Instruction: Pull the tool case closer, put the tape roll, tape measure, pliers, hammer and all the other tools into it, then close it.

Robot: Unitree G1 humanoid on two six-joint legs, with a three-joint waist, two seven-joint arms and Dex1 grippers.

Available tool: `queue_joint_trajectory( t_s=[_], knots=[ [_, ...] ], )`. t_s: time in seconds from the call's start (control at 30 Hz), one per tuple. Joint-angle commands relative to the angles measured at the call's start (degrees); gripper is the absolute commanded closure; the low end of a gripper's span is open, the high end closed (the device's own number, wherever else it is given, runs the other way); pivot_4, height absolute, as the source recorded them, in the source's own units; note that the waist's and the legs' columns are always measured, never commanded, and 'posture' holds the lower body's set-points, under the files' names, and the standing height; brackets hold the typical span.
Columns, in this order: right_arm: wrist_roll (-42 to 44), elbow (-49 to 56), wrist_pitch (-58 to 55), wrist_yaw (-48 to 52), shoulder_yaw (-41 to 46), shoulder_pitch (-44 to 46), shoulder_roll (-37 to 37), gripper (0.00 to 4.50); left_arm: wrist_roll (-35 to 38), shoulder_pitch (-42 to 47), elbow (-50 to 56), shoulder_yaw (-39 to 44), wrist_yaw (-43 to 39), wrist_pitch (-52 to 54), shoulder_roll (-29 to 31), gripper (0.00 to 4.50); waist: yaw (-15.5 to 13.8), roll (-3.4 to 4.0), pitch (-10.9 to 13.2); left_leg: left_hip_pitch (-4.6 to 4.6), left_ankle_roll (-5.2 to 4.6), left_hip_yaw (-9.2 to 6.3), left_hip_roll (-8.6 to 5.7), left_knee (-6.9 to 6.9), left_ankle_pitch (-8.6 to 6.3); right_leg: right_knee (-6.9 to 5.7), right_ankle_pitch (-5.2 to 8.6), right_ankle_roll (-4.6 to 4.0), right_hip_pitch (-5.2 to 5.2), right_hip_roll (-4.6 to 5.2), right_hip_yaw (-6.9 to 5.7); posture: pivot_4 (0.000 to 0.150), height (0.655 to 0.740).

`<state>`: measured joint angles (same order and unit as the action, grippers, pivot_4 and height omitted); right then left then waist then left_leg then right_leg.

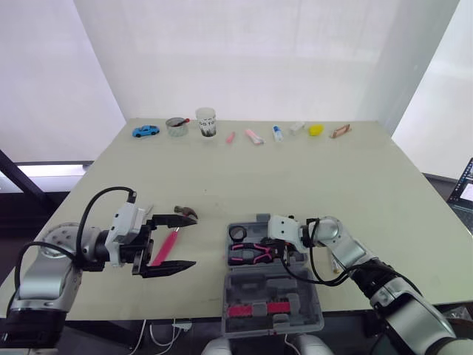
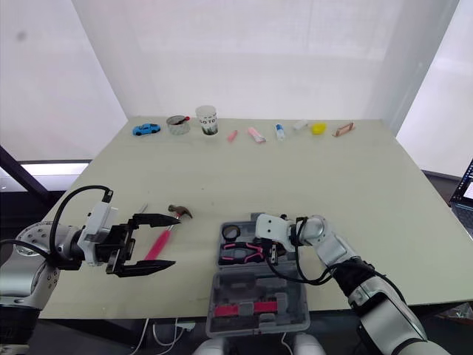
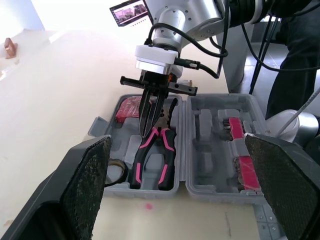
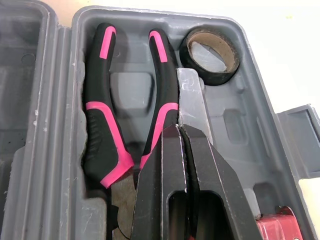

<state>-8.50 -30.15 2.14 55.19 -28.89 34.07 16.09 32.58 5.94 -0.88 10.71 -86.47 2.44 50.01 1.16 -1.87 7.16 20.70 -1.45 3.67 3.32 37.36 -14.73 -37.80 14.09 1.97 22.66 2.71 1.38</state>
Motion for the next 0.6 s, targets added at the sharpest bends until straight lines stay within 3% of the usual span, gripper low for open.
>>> queue_joint_trajectory(
  t_s=[0.03,0.27,0.5,0.6],
  knots=[
    [-4.2,-10.1,-0.4,-1.8,-2.7,-4.4,0.5,4.45,-0.3,-0.2,1.1,0.5,0.8,0.1,-0.2,0.00,0.0,0.03,0.0,-0.03,0.00,0.02,0.01,-0.02,0.00,-0.01,0.01,0.00,0.01,0.00,0.03,0.150,0.7400],
    [6.6,1.0,0.9,-3.1,7.9,-7.8,-1.5,4.45,-2.1,-2.9,0.3,1.4,4.5,-0.3,-1.7,0.00,-0.2,0.14,0.2,0.26,0.01,0.05,0.03,-0.14,0.00,0.07,-0.04,-0.13,0.21,0.29,0.03,0.150,0.7400],
    [16.9,23.1,-3.0,-3.7,17.0,-16.3,1.6,4.45,-0.9,-7.4,1.3,4.9,10.2,0.5,-4.1,0.00,-0.3,0.38,0.5,2.35,0.00,0.04,-0.15,-0.03,0.02,0.09,-0.20,0.15,1.98,0.20,-0.10,0.150,0.7400],
    [19.1,27.5,-2.9,-4.5,20.2,-19.7,3.4,4.45,-1.5,-9.1,0.9,6.2,12.7,-0.1,-5.4,0.00,-0.2,0.29,0.8,2.33,-0.01,0.06,-0.20,-0.04,0.01,0.13,-0.19,0.16,1.98,0.04,-0.12,0.150,0.7400]
  ],
)
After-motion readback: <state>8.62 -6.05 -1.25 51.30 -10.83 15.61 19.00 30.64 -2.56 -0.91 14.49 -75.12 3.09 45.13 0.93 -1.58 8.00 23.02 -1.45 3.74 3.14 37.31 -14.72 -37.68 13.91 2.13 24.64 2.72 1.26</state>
